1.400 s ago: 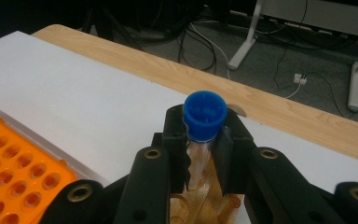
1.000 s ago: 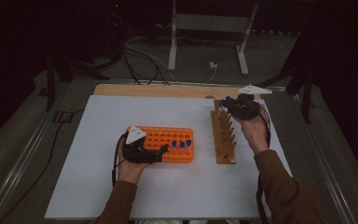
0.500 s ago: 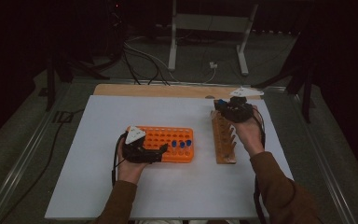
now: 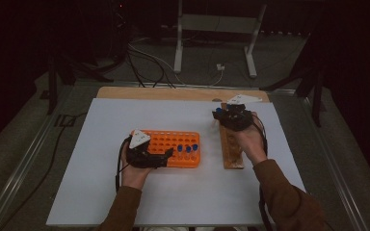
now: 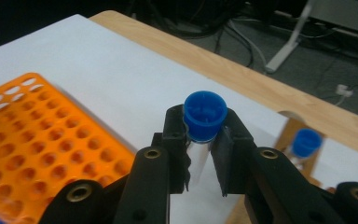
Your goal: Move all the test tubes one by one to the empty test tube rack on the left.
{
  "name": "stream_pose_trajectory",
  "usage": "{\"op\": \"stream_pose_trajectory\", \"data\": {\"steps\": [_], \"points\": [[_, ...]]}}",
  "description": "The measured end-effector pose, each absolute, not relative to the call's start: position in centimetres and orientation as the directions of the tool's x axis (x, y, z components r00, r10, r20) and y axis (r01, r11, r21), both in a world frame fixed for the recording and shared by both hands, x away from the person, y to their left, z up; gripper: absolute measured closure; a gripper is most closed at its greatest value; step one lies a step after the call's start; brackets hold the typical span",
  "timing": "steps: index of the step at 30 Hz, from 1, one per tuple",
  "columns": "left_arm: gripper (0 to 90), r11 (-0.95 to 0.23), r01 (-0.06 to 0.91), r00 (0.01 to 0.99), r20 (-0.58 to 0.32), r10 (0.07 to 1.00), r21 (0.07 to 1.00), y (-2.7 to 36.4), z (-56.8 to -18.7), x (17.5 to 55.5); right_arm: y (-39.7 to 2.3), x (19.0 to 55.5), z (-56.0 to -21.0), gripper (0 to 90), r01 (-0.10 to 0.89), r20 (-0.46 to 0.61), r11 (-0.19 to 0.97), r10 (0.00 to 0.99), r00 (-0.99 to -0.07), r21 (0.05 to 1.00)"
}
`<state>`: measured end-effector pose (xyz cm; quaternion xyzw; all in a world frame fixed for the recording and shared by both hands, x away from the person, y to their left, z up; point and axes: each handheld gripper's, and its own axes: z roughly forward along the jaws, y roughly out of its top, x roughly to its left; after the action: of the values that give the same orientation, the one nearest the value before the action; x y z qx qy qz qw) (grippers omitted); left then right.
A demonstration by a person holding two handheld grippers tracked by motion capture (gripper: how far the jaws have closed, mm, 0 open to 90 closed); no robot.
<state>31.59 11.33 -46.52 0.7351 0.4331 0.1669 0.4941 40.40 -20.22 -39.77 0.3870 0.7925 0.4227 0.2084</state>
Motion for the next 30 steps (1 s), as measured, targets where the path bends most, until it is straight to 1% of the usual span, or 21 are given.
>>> {"op": "stream_pose_trajectory", "data": {"steps": [4, 24, 30], "points": [[0.8, -0.133, 0.469, 0.571, -0.185, 0.800, 0.873, 11.3, -46.5, 31.6, -19.5, 40.1, -40.0, 76.4, 0.432, -0.001, 0.353, 0.775, -0.632, 0.830], [0.8, -0.122, 0.448, 0.566, -0.176, 0.805, 0.886, 11.4, -46.1, 31.5, -16.9, 38.6, -39.8, 76.4, 0.437, 0.088, 0.342, 0.696, -0.713, 0.832], [1.3, -0.126, 0.434, 0.572, -0.164, 0.804, 0.892, 11.3, -45.9, 31.4, -16.1, 38.1, -39.5, 76.4, 0.428, 0.093, 0.351, 0.674, -0.733, 0.833]]}}
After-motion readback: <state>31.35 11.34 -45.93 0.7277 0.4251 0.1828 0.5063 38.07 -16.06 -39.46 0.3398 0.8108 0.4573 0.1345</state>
